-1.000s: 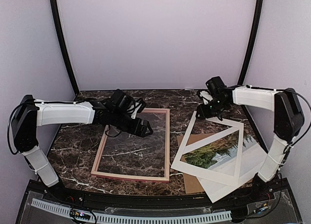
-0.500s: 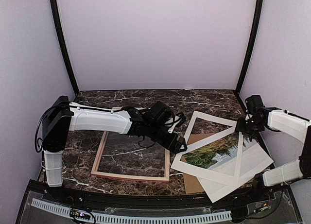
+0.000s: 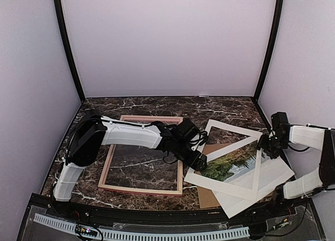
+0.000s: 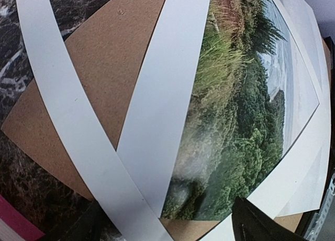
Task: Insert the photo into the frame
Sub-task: Pick up the mat board from the center of the board.
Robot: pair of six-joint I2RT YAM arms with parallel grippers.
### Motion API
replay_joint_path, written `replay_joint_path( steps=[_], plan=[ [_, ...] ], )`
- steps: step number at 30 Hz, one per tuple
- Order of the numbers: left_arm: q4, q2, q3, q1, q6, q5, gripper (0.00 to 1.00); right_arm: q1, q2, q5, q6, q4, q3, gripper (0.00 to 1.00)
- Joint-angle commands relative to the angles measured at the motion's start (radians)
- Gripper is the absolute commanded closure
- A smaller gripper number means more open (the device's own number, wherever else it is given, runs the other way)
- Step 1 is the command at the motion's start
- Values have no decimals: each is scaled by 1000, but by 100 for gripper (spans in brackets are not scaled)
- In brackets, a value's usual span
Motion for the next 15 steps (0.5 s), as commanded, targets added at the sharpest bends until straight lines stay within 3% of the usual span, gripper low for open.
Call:
replay_joint_path(
  steps=[1, 15],
  plan=[
    [-51, 3, 30, 0, -11, -20, 13, -19, 14, -49, -3, 70, -32, 38],
    [-50, -9, -34, 0, -49, -29, 17, -74, 58, -204, -9, 188, -108, 44]
  ],
)
